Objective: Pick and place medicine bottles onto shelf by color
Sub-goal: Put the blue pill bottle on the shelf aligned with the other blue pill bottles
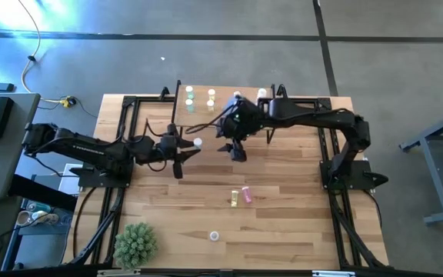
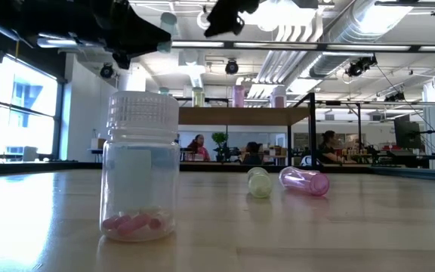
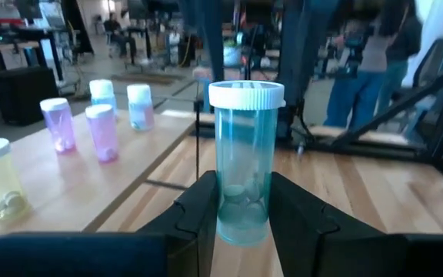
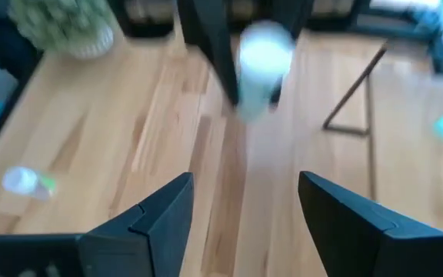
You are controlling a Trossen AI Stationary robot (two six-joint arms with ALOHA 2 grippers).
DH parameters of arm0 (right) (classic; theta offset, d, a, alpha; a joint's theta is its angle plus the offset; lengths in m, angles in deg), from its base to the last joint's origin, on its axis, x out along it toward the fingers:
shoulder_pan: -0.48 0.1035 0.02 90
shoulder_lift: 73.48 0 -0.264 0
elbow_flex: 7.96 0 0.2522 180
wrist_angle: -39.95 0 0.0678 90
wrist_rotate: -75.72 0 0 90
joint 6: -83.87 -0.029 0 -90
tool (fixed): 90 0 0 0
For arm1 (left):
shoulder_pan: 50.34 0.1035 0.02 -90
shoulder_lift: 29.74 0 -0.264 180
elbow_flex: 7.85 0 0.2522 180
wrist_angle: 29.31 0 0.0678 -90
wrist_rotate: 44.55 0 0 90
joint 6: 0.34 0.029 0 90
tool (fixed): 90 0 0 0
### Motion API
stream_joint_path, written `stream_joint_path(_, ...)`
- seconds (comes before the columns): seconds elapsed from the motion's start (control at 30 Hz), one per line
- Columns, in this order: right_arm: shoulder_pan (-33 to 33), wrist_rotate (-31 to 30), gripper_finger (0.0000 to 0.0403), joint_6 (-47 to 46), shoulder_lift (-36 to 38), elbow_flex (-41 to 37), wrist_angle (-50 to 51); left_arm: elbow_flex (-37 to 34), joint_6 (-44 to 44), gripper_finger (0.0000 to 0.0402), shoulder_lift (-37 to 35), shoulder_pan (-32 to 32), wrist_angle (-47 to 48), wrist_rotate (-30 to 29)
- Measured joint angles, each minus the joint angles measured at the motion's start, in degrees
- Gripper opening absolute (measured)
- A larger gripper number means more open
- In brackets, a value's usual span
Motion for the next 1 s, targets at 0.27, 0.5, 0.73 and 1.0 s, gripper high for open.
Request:
stream_joint_path(0.27,0.1,0.5,0.0226,-5.3,3.8,-20.2,-22.6,-3.8,-1.3,0.0092,0.0,0.9,-6.6,4.6)
stream_joint_path(0.5,0.4,1.2,0.0226,-11.6,4.3,-35.4,-57.3,-3.9,-0.8,0.0092,0.0,0.9,-6.8,6.9)
stream_joint_path(0.73,0.5,0.4,0.0226,-14.2,3.9,-41.7,-77.9,-3.9,-0.8,0.0092,0.0,0.9,-7.0,7.0)
stream_joint_path(1.0,1.1,-1.8,0.0226,-13.9,3.4,-42.2,-81.1,-3.9,-0.3,0.0092,0.1,0.9,-8.1,7.7)
